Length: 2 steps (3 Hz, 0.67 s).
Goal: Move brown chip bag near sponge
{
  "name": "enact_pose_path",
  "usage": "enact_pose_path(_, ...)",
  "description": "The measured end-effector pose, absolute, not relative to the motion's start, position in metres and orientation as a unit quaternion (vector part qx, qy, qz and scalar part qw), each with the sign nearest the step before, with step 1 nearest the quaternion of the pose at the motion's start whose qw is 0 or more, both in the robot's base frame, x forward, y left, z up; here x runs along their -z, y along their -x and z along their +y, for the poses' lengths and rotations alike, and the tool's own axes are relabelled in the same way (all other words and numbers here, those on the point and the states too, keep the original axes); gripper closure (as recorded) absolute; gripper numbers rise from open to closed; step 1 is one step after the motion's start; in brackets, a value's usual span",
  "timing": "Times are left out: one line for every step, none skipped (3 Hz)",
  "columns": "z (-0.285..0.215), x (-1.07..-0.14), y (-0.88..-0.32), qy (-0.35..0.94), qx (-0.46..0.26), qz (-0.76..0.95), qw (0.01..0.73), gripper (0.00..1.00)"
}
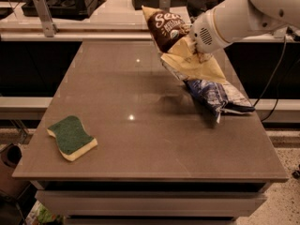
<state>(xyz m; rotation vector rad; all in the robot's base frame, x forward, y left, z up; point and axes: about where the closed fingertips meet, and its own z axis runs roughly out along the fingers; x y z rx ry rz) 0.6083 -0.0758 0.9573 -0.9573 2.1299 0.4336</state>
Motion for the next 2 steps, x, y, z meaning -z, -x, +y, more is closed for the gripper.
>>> enact_pose_path(-0.051, -0.948, -0.578, 0.381, -0.172, 0.834, 0.360, 1.00)
enact_pose_path(-0.023, -0.940, -0.553, 0.400, -0.192, 0.828, 0.344, 1.00)
